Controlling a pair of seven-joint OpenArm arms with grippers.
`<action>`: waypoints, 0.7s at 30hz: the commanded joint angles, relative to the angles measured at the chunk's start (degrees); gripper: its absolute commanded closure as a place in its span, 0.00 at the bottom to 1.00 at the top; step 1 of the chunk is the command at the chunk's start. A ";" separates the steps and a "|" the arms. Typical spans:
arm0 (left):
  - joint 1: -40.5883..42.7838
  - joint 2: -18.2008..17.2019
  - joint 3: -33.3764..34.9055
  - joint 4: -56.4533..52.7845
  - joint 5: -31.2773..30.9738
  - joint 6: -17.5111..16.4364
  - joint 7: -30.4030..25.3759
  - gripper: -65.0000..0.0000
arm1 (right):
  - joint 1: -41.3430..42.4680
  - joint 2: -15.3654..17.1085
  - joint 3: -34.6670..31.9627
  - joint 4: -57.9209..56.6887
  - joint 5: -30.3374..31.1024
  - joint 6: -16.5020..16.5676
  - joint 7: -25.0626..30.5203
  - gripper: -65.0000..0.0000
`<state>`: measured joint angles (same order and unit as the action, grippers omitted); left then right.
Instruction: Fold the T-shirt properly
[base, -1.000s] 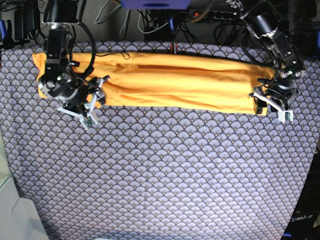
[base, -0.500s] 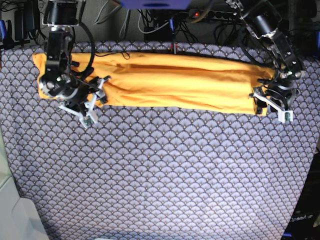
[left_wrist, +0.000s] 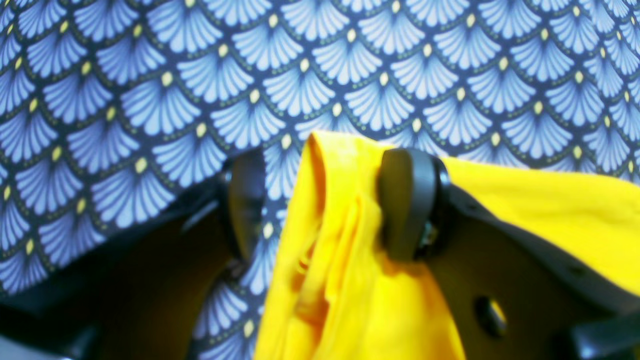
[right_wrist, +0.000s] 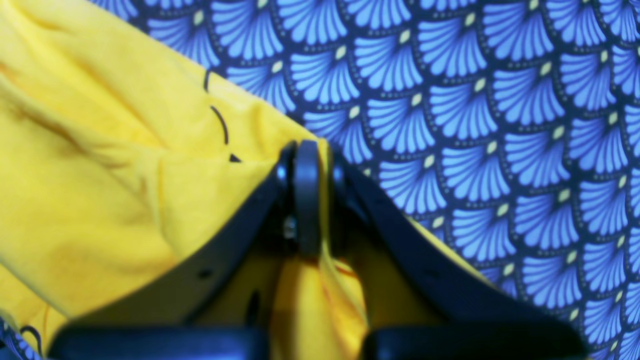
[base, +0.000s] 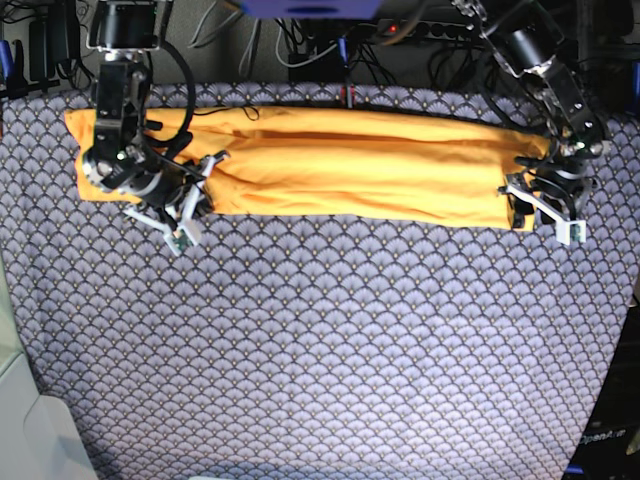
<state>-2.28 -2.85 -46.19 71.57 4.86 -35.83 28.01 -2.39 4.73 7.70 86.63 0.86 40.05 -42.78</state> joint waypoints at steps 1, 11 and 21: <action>0.39 -0.18 -0.09 -0.23 1.86 0.27 3.51 0.45 | 0.24 0.59 0.08 0.80 -2.40 -0.05 -2.01 1.00; 0.48 -0.36 -0.09 -0.23 1.86 0.10 3.59 0.45 | -2.57 0.50 1.75 13.37 -2.40 -0.05 -4.20 1.00; 0.48 0.00 -0.09 -0.23 1.86 0.01 3.51 0.45 | -12.51 -1.79 1.66 23.39 -2.14 -0.05 -4.38 1.00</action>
<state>-2.24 -2.83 -46.28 71.57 4.84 -36.10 27.97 -15.16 2.79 9.23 109.10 -1.48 40.21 -47.90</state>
